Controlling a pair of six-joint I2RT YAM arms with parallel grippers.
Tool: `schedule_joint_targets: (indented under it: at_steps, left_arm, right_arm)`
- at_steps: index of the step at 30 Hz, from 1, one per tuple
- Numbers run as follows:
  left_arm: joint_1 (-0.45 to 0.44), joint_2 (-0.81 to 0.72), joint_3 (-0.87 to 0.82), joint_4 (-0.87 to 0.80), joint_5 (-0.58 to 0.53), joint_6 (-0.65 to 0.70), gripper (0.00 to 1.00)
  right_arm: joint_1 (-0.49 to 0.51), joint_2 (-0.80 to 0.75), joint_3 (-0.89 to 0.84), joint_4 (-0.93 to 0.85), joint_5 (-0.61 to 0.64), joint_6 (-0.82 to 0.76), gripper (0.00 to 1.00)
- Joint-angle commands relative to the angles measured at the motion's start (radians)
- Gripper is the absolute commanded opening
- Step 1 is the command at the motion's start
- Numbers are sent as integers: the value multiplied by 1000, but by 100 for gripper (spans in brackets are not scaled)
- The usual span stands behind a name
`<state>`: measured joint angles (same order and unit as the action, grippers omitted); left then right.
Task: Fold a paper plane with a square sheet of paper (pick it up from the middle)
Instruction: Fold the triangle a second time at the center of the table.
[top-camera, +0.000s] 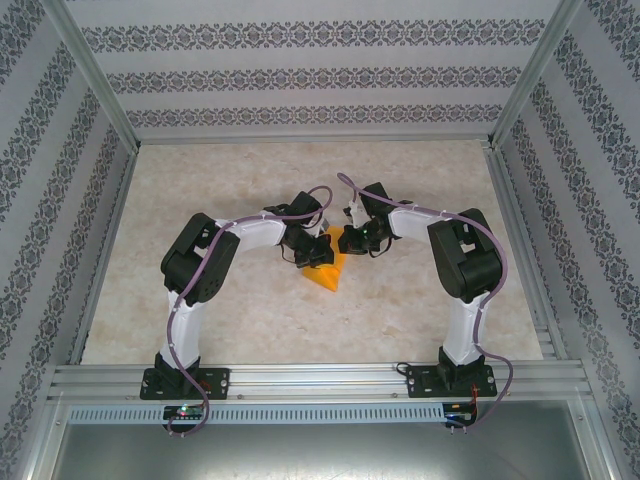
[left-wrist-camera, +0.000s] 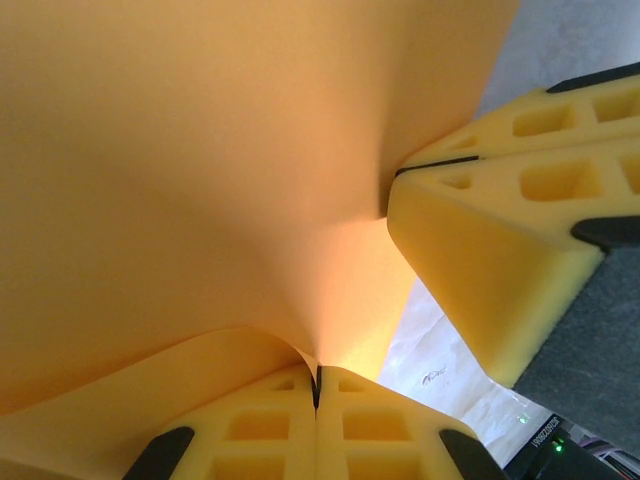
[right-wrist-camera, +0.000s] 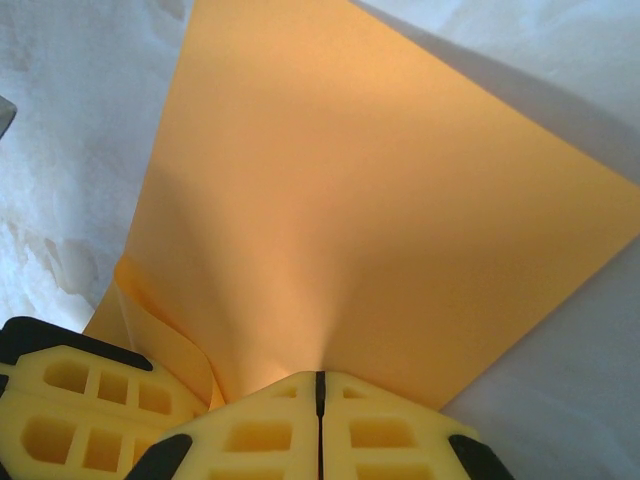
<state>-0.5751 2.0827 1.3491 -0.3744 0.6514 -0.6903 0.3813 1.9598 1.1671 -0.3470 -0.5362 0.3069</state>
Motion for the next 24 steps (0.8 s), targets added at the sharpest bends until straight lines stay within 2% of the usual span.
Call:
schedule_joint_targets:
  at_steps: [1, 24]
  left_arm:
    - [-8, 7, 10, -70, -16, 26, 7]
    - [-8, -4, -5, -92, -7, 48, 7]
  right_arm:
    - [-12, 16, -21, -30, 21, -25, 7]
    - [-12, 7, -27, -28, 15, -24, 7]
